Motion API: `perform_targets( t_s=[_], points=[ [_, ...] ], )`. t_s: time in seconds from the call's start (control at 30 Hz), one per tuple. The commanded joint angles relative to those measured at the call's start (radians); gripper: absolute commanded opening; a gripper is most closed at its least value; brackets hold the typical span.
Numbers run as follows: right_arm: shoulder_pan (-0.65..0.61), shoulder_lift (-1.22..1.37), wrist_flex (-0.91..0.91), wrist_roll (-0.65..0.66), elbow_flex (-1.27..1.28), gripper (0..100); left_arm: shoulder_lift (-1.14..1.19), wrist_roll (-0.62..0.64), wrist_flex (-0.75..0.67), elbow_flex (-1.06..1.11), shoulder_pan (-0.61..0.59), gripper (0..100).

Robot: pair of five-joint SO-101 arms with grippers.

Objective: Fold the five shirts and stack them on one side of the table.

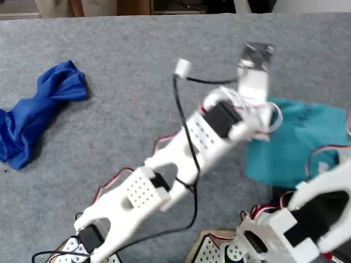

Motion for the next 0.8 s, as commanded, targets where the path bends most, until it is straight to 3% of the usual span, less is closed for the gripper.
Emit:
perform_targets(
  t_s=[0.0,0.33,0.77],
  points=[
    [0.147,-0.058,-0.012,0.074,0.004,0.4,-0.070,0.005,-0.040,-0.052,0.091,2],
    [0.383,-0.050,-0.078,0.186,0.002,0.4,-0.070,0.005,-0.147,0.061,0.227,2],
    [0.499,-0.058,-0.074,0.247,-0.001,0.4,-0.070,0.005,-0.164,0.066,0.250,2]
  ],
)
